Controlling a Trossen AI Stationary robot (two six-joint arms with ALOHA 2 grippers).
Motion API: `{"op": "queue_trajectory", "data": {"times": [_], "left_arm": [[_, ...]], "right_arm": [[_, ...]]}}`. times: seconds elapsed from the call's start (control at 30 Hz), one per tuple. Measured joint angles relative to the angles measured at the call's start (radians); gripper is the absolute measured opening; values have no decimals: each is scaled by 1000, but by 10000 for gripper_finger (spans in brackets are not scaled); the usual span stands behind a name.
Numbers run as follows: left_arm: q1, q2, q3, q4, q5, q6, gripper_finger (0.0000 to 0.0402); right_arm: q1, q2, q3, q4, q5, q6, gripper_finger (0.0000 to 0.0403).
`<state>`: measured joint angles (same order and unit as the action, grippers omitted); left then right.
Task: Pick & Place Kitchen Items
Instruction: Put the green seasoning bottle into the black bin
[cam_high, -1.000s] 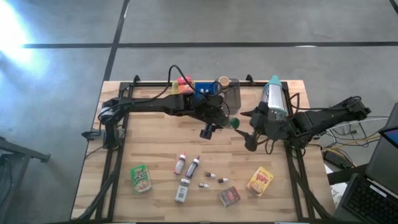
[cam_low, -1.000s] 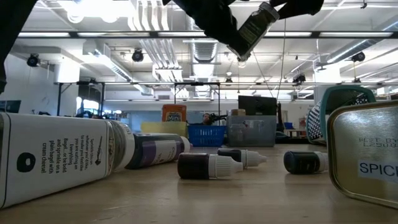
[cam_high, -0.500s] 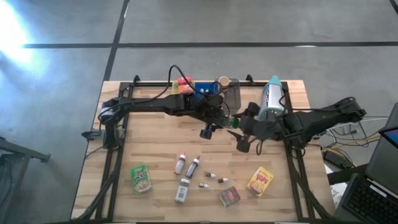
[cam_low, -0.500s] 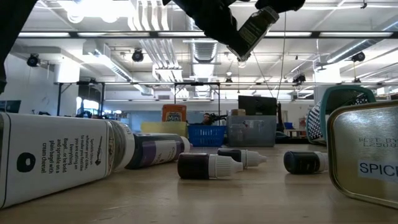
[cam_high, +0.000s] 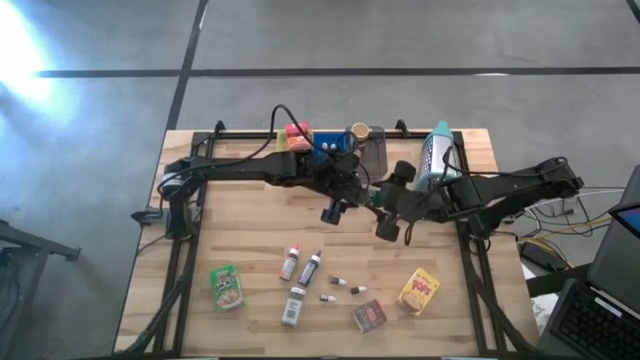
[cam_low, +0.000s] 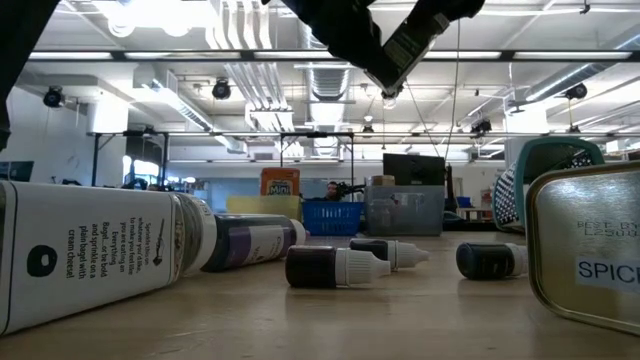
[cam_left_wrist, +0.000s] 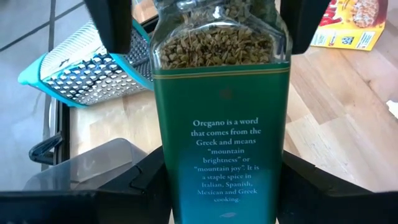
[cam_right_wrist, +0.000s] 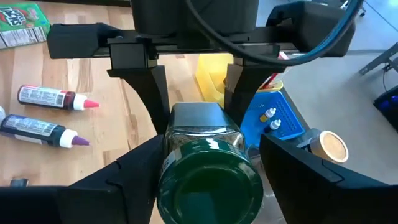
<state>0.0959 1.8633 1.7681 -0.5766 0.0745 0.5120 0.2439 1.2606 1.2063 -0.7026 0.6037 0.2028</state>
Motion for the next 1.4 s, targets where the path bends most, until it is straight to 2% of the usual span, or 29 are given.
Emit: {"op": "queue_trajectory", "data": {"times": [0.33,0.73,0.83,1.07,1.4], "left_arm": [[-1,0,2,-1,-17,7,211],[-2,0,14,-1,-24,10,211],[-2,0,14,-1,-24,9,211],[-2,0,14,1,-23,15,212],[-3,0,13,-1,-21,2,254]], "right_arm": [[-6,-7,-4,-22,-27,7,225],[-35,-8,-5,-23,-30,16,262],[-35,-8,-5,-21,-30,2,252],[-35,-8,-6,-20,-38,0,196],[-35,-8,-6,-20,-37,3,203]]}}
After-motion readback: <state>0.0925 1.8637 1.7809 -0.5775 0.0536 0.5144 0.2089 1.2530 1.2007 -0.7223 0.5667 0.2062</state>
